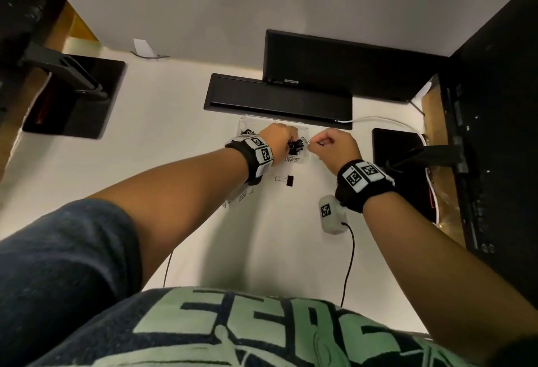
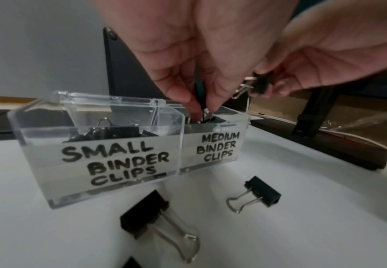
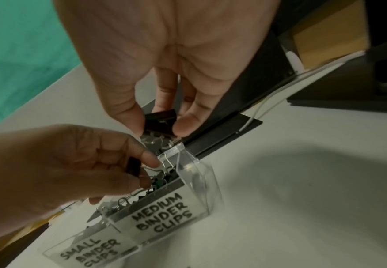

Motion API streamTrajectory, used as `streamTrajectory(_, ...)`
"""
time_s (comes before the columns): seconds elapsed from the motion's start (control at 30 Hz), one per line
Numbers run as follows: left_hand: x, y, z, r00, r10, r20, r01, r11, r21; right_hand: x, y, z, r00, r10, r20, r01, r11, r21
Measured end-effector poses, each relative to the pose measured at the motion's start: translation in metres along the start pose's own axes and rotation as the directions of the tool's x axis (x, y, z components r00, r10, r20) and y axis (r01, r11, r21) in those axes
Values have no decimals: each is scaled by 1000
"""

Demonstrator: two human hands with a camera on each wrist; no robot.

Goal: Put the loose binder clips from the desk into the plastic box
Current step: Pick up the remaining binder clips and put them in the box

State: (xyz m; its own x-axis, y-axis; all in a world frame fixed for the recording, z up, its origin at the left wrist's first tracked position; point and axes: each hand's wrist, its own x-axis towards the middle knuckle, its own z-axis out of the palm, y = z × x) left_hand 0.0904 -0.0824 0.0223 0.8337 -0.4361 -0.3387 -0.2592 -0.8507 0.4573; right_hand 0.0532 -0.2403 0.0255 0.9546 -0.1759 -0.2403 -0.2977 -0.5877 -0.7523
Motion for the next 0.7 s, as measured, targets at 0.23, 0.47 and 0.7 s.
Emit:
streamTrajectory(0.23, -5, -15, 5, 988, 64, -137, -67, 998, -18, 20, -27, 7, 993, -95, 66, 106, 974, -198)
streamTrajectory(0.47, -38, -48, 9, 951, -144, -274, 80, 969, -232, 35, -39, 37, 972, 35, 233, 79, 884, -461)
streamTrajectory(0.7, -75, -85, 25, 950, -211, -230, 170, 968, -184, 32, -24, 52, 962, 34, 272, 145, 780, -608)
